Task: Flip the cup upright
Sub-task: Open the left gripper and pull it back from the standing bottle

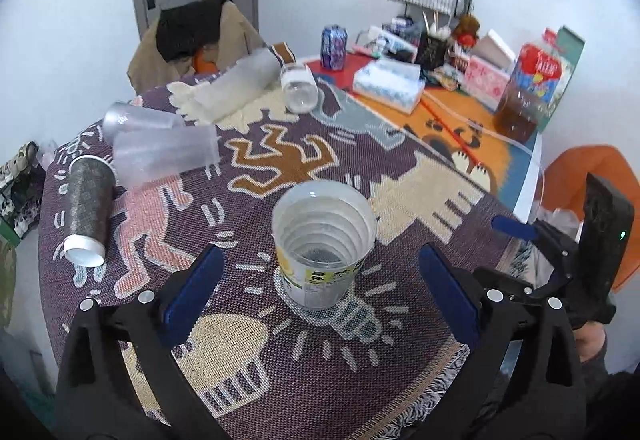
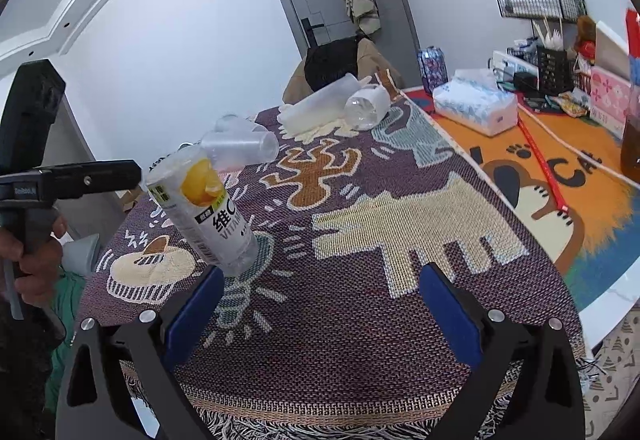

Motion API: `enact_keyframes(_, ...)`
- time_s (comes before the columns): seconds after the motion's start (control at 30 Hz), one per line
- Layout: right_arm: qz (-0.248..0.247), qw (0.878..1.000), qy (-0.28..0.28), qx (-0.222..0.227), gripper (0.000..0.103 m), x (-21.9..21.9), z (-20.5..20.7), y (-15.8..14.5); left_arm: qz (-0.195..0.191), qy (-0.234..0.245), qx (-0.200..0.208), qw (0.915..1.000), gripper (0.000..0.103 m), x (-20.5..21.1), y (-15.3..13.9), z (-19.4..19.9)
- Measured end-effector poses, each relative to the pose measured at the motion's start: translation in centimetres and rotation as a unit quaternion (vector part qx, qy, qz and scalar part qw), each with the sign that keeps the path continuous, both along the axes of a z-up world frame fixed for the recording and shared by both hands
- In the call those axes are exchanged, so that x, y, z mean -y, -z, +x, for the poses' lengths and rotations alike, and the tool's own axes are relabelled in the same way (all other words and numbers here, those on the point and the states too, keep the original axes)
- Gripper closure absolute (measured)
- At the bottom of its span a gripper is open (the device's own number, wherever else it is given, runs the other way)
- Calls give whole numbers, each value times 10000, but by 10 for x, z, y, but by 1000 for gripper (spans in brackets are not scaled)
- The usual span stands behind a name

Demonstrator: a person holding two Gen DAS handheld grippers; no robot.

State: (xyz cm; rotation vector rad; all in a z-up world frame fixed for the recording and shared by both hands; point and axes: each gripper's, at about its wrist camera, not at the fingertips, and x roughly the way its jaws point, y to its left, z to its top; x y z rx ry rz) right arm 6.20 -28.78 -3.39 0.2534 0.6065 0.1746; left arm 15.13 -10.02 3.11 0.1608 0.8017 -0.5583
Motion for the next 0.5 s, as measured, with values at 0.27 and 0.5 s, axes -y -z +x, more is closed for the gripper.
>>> enact_keyframes(0.27,-193,9996,-44,178,7,-12,-8,-20,-433,-594,470,9962,6,-35,-8,-29)
enact_keyframes(0.5,-300,9992,11,265,7,-20,-14,-35,-526,-1025,861,9896,6,-54,-7,-61)
